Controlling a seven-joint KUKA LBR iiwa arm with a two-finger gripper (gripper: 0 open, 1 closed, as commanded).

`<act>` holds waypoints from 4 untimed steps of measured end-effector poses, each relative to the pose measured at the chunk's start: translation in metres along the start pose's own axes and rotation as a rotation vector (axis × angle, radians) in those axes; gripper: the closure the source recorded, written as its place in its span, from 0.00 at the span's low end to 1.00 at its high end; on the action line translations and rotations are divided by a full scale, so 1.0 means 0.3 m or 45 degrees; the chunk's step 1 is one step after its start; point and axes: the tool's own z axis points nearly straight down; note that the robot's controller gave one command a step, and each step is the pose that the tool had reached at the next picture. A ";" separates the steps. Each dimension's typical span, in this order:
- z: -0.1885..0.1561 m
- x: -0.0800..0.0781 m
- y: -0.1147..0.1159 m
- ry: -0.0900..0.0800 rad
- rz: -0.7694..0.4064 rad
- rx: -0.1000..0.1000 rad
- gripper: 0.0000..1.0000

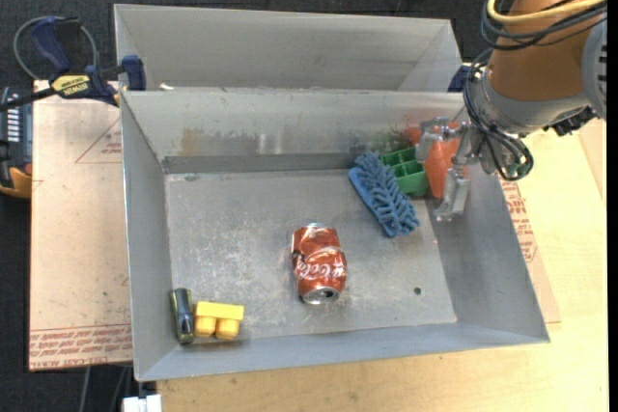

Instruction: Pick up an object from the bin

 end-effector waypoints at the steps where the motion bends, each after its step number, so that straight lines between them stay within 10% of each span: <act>1: 0.000 0.000 0.000 0.000 0.000 0.000 0.00; 2: 0.199 -0.147 -0.116 -0.003 -0.125 -0.001 0.00; 3: 0.159 -0.078 -0.147 -0.017 -0.089 -0.007 1.00; 4: 0.160 -0.077 -0.147 -0.017 -0.089 -0.007 1.00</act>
Offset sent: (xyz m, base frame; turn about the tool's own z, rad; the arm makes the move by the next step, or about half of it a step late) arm 0.0441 -0.0355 -0.0582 -0.1007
